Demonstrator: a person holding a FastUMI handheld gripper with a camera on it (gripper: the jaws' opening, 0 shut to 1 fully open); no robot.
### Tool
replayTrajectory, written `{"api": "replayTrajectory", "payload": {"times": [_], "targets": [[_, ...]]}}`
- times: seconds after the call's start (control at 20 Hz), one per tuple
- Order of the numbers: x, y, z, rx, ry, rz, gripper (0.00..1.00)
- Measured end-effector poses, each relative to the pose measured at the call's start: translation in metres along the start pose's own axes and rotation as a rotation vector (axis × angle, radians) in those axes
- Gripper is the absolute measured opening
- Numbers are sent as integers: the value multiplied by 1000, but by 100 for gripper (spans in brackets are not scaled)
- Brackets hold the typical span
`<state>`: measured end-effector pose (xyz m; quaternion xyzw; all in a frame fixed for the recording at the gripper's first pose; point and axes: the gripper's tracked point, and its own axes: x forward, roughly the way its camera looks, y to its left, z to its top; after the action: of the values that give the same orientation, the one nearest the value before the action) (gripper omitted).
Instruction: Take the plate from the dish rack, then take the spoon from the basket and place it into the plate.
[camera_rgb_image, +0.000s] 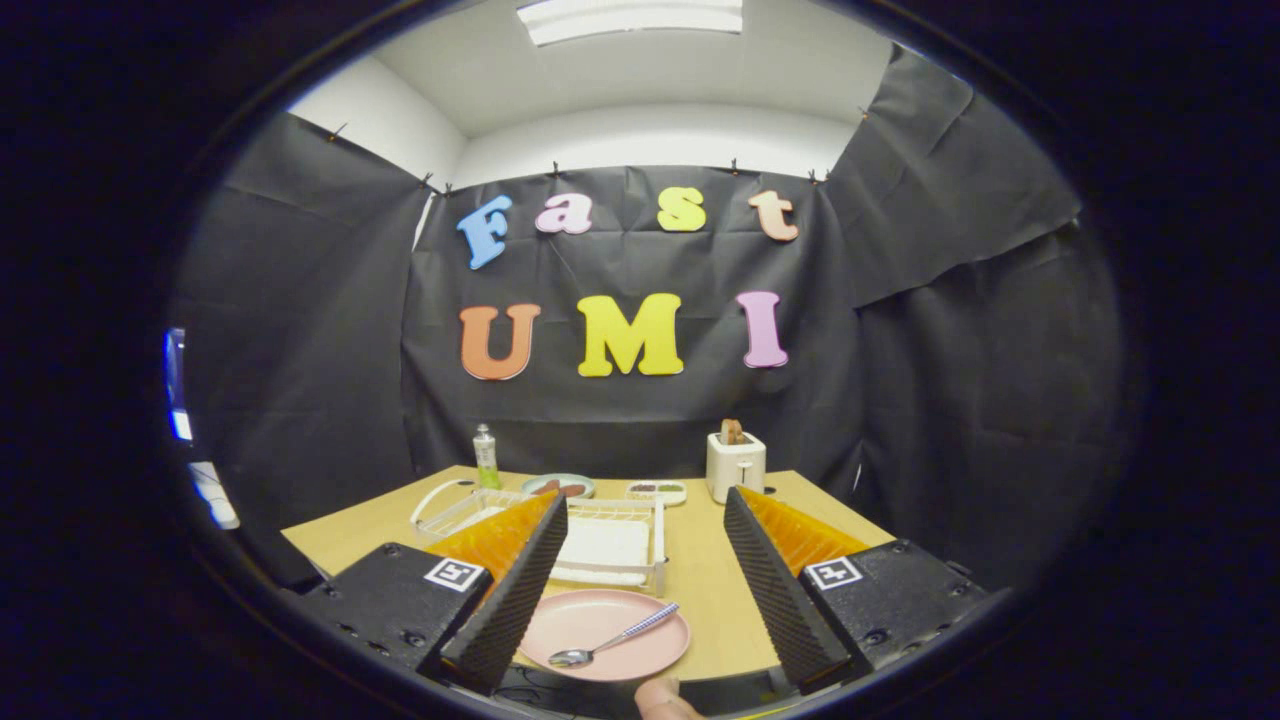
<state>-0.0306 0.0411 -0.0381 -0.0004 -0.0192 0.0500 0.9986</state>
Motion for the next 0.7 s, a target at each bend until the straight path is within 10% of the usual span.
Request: {"api": "replayTrajectory", "payload": {"times": [0.7], "targets": [[-12,-26,4,11,2,-48,100]]}}
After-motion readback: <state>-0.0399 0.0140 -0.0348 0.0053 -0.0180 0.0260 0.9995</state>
